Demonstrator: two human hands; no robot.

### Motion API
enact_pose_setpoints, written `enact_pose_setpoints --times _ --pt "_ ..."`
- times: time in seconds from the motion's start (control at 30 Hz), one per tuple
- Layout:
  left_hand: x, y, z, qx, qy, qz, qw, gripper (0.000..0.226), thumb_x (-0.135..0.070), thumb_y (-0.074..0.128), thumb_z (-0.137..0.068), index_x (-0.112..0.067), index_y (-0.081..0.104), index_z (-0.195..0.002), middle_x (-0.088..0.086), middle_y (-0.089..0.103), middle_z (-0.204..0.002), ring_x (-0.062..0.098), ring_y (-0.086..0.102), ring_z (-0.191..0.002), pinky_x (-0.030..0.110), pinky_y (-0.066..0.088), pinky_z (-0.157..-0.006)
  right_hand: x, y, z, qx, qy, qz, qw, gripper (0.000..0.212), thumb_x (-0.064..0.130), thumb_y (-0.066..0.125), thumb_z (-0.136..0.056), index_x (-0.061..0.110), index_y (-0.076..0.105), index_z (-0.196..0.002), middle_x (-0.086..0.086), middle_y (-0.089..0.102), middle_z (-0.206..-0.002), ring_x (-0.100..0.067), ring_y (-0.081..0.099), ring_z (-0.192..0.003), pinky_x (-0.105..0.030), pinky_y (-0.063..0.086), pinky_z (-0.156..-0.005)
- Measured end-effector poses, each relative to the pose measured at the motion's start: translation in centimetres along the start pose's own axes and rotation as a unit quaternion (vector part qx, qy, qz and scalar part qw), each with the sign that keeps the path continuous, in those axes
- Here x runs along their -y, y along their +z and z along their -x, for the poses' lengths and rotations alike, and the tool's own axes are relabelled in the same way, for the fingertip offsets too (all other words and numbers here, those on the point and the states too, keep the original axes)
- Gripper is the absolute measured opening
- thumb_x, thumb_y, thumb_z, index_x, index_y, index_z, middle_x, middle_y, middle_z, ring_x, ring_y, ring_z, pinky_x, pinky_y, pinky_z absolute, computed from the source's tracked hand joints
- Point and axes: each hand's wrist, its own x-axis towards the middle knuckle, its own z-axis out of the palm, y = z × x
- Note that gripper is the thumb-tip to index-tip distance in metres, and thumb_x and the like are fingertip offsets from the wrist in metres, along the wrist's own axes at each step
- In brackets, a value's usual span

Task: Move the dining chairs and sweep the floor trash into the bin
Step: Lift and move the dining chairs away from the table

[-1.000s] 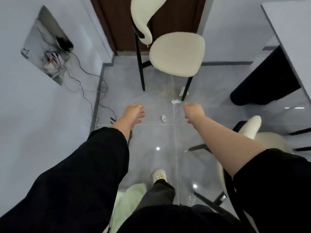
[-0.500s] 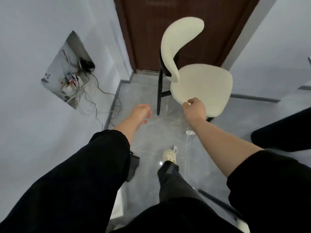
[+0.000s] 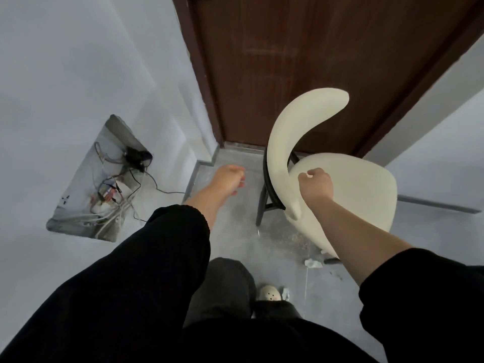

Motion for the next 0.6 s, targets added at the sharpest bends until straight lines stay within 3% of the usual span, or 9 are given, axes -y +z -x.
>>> enact_pose_setpoints --times 0.2,0.27,0.37,0.43,0.47,0.53,0.6 --pt "-6.5 0.8 -10.1 0.023 0.023 -0.054 0.998 0.034 -0.012 0.042 -0.096 -0.014 0.059 -0.125 0.005 0.060 -0.098 0.020 0.058 -0.095 0.027 0.045 -0.068 4.5 2.1 -7.9 -0.004 0.062 -0.006 0.998 0.043 0.023 0.044 -0.096 0.006 0.045 -0.136 -0.013 0.048 -0.135 -0.030 0.052 -0.116 -0.031 0.040 -0.085" --pt "-8.9 1.8 -13.5 0.047 0.066 -0.123 0.989 0.039 -0.014 0.042 -0.095 -0.015 0.054 -0.132 0.006 0.062 -0.116 0.024 0.059 -0.105 0.032 0.050 -0.082 5.4 2.6 -10.3 0.012 0.083 -0.007 0.996 0.046 0.021 0.045 -0.096 0.003 0.042 -0.138 -0.014 0.049 -0.136 -0.030 0.050 -0.121 -0.030 0.039 -0.086" --pt "-12.8 4.0 -18.2 0.110 0.150 -0.257 0.948 0.048 -0.015 0.044 -0.094 -0.017 0.042 -0.142 0.008 0.043 -0.144 0.024 0.052 -0.119 0.027 0.041 -0.087 6.0 2.8 -14.0 -0.007 0.148 -0.025 0.989 0.051 0.024 0.046 -0.097 0.001 0.039 -0.141 -0.014 0.045 -0.142 -0.031 0.045 -0.129 -0.031 0.037 -0.098" --pt "-15.4 5.4 -20.5 0.153 0.215 -0.357 0.896 0.051 -0.018 0.044 -0.094 -0.019 0.036 -0.145 0.006 0.032 -0.151 0.024 0.040 -0.133 0.030 0.036 -0.101 6.3 2.6 -15.3 -0.032 0.207 -0.049 0.977 0.052 0.027 0.046 -0.097 0.000 0.039 -0.141 -0.014 0.045 -0.143 -0.031 0.043 -0.131 -0.031 0.035 -0.101" --pt "-16.3 5.6 -21.3 0.153 0.276 -0.417 0.852 0.052 -0.017 0.044 -0.094 -0.020 0.036 -0.145 0.004 0.028 -0.152 0.024 0.034 -0.136 0.033 0.033 -0.106 6.5 2.7 -15.5 -0.038 0.223 -0.057 0.972 0.052 0.028 0.046 -0.097 -0.001 0.041 -0.140 -0.014 0.045 -0.143 -0.031 0.043 -0.131 -0.030 0.035 -0.102" --pt "-18.0 7.1 -23.0 0.176 0.421 -0.508 0.730 0.053 -0.010 0.043 -0.090 -0.021 0.040 -0.142 0.001 0.026 -0.153 0.023 0.027 -0.139 0.036 0.029 -0.112 6.4 3.0 -15.4 -0.067 0.258 -0.086 0.960 0.052 0.027 0.047 -0.096 0.001 0.042 -0.140 -0.013 0.046 -0.143 -0.030 0.044 -0.130 -0.030 0.035 -0.104" --pt "-19.1 9.2 -23.8 0.224 0.497 -0.550 0.633 0.055 -0.007 0.043 -0.086 -0.020 0.044 -0.140 0.002 0.029 -0.153 0.022 0.022 -0.141 0.036 0.024 -0.115 5.9 3.2 -14.8 -0.103 0.285 -0.099 0.948 0.051 0.028 0.049 -0.094 0.006 0.043 -0.140 -0.012 0.051 -0.138 -0.029 0.049 -0.125 -0.031 0.039 -0.101"
